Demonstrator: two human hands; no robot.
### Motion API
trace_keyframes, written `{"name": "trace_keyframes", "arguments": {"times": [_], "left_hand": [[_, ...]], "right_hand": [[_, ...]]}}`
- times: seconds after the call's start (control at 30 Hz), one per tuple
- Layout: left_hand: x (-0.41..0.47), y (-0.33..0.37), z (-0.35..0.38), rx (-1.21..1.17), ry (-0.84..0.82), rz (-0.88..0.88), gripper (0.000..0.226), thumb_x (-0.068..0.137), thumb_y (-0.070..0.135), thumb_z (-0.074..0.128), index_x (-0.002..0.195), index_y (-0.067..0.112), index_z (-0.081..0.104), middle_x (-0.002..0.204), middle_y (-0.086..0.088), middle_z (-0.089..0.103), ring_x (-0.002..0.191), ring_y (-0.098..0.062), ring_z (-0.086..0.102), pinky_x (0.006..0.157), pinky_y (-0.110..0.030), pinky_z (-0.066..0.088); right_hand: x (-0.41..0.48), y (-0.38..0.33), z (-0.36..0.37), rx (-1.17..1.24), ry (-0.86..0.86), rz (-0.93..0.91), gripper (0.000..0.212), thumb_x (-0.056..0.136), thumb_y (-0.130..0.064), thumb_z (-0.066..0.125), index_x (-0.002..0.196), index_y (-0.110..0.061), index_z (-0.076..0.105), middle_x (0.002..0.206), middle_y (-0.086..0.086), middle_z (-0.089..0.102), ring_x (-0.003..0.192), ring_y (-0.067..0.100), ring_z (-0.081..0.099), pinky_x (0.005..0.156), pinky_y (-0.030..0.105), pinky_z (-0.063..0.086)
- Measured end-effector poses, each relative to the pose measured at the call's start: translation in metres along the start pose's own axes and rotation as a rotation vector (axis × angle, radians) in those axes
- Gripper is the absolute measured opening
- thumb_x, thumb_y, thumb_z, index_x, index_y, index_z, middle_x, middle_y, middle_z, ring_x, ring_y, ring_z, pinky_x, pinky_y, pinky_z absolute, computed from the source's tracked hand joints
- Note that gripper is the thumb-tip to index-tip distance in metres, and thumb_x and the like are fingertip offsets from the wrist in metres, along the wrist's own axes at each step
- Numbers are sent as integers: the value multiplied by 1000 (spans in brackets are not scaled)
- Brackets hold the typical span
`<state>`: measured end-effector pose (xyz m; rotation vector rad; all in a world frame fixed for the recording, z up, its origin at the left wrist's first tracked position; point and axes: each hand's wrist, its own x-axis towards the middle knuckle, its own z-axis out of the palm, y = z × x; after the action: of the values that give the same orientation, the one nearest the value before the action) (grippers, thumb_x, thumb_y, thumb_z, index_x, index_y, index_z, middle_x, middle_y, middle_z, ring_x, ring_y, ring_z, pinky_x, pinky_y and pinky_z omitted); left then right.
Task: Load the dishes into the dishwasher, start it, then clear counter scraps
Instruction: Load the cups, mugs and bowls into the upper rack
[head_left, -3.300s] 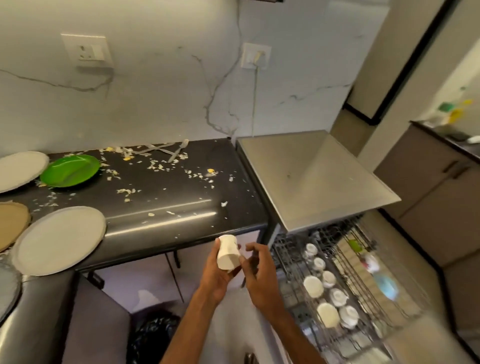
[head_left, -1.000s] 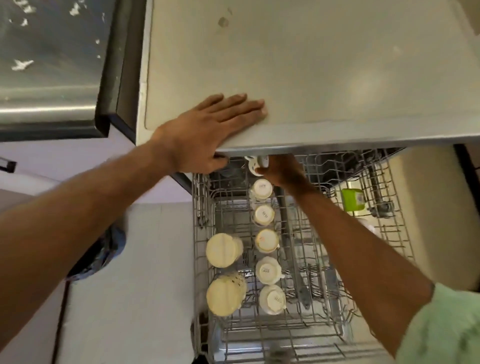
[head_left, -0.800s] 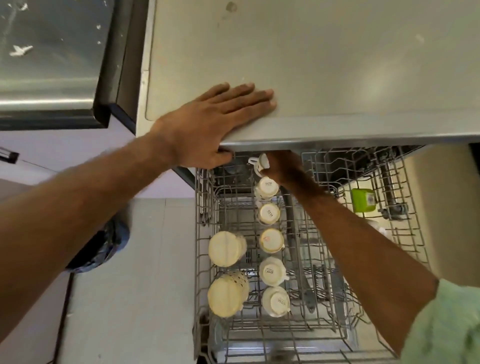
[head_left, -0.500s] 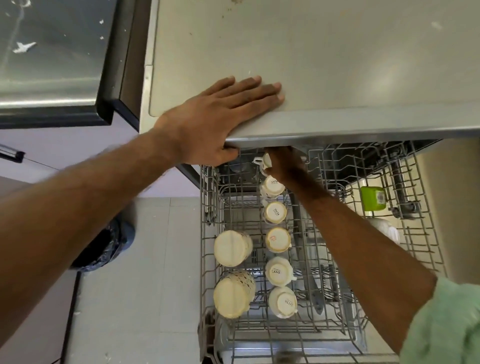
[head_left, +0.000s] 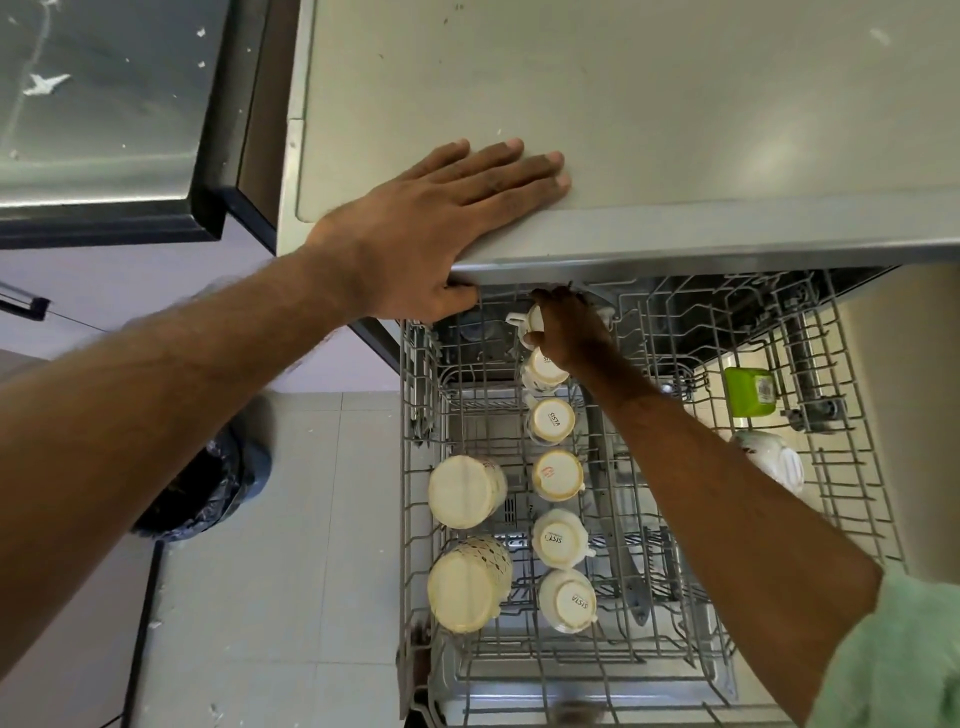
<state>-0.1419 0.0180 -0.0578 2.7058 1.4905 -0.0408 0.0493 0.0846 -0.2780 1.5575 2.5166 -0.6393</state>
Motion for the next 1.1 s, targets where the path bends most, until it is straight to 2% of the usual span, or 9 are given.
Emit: {"name": "trace_keyframes", "arguments": {"times": [0.4,0.73,0.83,1.0,1.1], "left_hand": [[-1,3,0,22,7,-8,103,81,36,68,159,25,2,167,5,2,153,-16,0,125,-43,7],[-2,3,1,41,2,-17,103,81,39,67,159,25,1,167,5,2,153,-17,0,125,-44,7],[-2,2,1,38,-4,-24,102,80,40,65,159,24,2,167,4,2,153,-17,0,125,-44,7],[-1,3,2,41,-3,-26,106,79,36,70,159,25,2,166,4,3,153,-17,2,124,-44,8],[-2,3,2,53,-4,-29,110,78,33,74,159,27,-1,166,5,2,153,-17,2,124,-43,7]], "right_hand": [[-10,13,6,-11,42,-29,63,92,-31,66,146,-11,40,144,17,47,135,39,40,105,51,44],[-17,13,-2,-42,38,-70,61,93,-29,63,146,-7,39,144,18,46,134,39,40,107,47,40],[-27,14,-5,-48,63,-97,61,93,-28,65,145,-7,41,144,17,47,136,36,39,109,44,39],[-58,17,-10,-12,139,-116,61,91,-25,67,144,-8,43,146,17,46,138,37,39,106,51,45],[-84,16,-13,-27,155,-111,60,94,-23,63,147,-8,40,150,16,42,140,34,37,112,45,39]]}}
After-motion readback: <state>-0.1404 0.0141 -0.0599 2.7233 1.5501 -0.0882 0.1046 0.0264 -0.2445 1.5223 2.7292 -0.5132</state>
